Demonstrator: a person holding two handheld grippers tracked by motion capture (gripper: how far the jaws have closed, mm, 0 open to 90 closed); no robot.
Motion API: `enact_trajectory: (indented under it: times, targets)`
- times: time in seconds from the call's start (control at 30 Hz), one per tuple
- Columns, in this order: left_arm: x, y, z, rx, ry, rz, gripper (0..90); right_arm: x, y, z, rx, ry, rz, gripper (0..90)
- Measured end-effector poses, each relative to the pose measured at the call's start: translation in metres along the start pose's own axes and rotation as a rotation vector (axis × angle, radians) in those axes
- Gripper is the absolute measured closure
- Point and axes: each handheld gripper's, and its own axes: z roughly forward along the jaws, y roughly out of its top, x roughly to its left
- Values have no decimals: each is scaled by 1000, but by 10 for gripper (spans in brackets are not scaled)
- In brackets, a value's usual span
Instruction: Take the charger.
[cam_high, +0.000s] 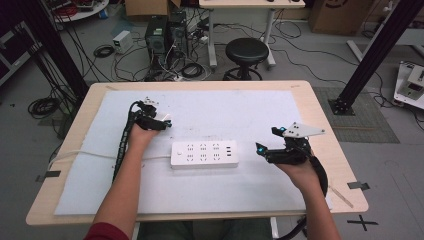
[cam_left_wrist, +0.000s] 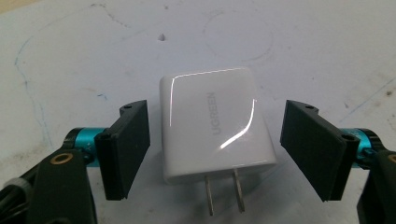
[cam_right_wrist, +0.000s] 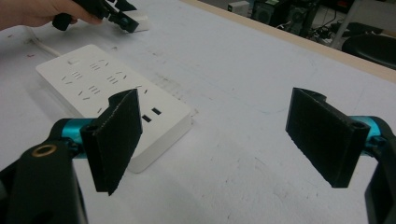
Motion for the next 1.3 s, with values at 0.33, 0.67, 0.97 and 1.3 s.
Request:
enact_trajectory:
  times: [0.33,0.67,0.97,1.3]
  targets:
    - [1,-2,3,3,-8,4,338,0,0,1,5,4,1,187]
    - [0,-1,2,9,-9,13,424,0,0,0,7,7,7,187]
    - [-17,13,-52,-97,-82,51,424,1,9,-5,3,37,-2,187]
    - [-55,15,-126,-142,-170,156,424,9,18,-20,1,111,-21,187]
